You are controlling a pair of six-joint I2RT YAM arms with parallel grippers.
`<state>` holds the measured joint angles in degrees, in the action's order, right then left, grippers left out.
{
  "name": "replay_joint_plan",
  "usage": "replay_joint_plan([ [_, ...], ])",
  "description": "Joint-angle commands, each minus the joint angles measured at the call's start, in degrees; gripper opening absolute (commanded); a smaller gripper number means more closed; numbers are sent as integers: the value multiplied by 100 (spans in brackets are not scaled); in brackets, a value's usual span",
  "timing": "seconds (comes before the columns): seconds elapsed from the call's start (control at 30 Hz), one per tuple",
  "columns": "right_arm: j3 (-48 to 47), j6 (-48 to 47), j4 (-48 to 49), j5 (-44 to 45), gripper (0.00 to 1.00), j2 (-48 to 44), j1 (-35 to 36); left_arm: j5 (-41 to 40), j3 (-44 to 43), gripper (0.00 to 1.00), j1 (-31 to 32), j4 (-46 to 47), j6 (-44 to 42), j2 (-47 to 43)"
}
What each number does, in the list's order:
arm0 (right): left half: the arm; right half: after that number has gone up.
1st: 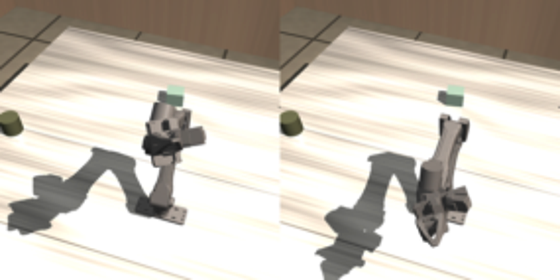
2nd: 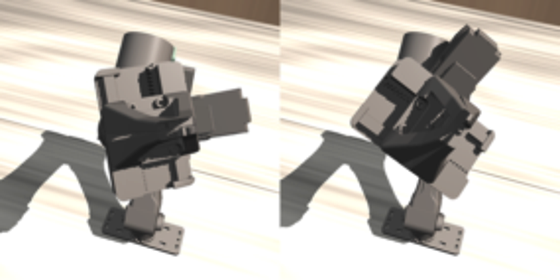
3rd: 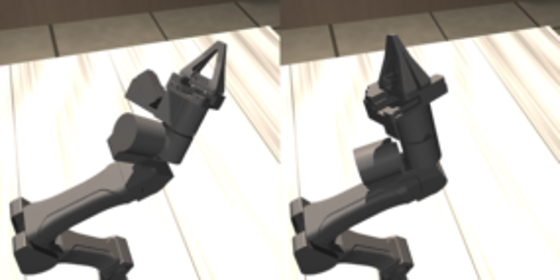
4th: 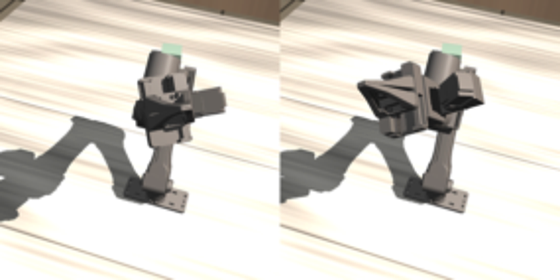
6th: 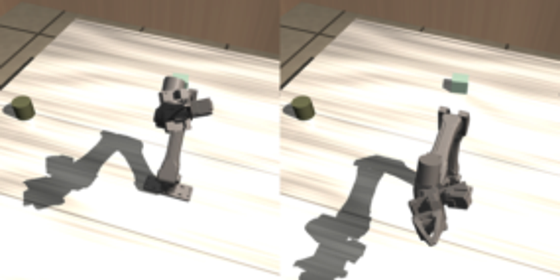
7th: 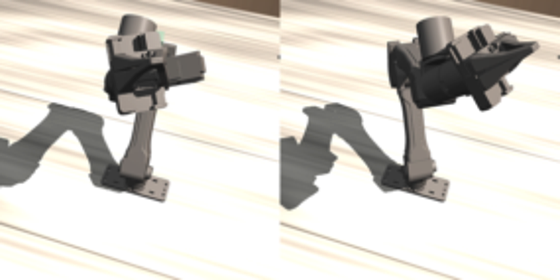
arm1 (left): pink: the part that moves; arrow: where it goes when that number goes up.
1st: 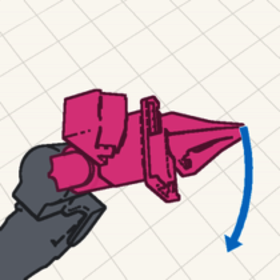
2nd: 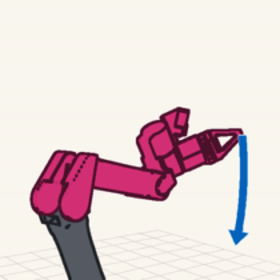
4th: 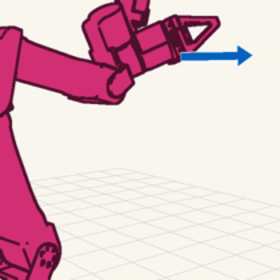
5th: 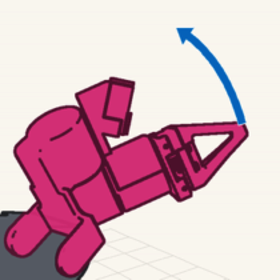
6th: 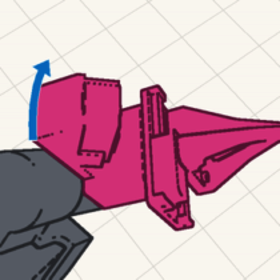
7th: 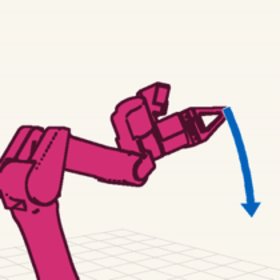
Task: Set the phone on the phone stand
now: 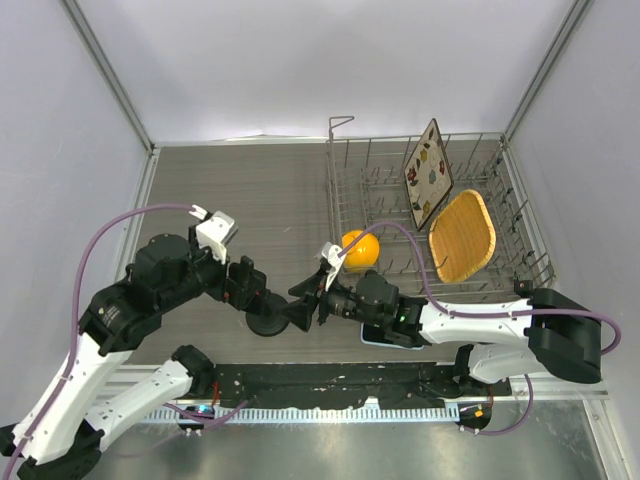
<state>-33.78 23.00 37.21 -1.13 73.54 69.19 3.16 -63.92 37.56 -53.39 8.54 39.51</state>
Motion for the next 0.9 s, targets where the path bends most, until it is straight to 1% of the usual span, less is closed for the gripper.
replay_joint_plan([
  [0.0,20,-7,410,86,68,-85,-19,-166,-103,100,199,206,-27,145],
  [0.17,91,-15,462,86,68,-155,-19,44,11,100,409,399,-10,92],
  [0.27,73,-24,463,86,68,-138,-19,-69,-15,100,585,312,34,347],
  [0.3,56,-24,454,86,68,-121,-19,-209,-24,100,664,276,60,452],
  [0.37,47,-24,445,86,68,-129,-19,-762,-50,100,901,241,139,444],
  [0.4,56,-15,436,86,68,-120,-19,-938,-50,100,946,241,174,409],
  [0.43,56,-15,436,86,68,-120,-19,-1279,-76,100,998,250,227,409],
  [0.57,38,11,436,86,68,-85,-19,-2054,-235,100,1069,-39,666,558],
  [0.6,38,11,436,86,68,-85,-19,-2160,-261,100,1069,-93,876,576],
  [0.73,29,20,471,86,68,-68,-19,-2390,-332,99,1095,-339,1211,672],
  [0.87,73,29,497,86,67,-85,-19,-2513,-305,95,1244,-444,1422,786],
])
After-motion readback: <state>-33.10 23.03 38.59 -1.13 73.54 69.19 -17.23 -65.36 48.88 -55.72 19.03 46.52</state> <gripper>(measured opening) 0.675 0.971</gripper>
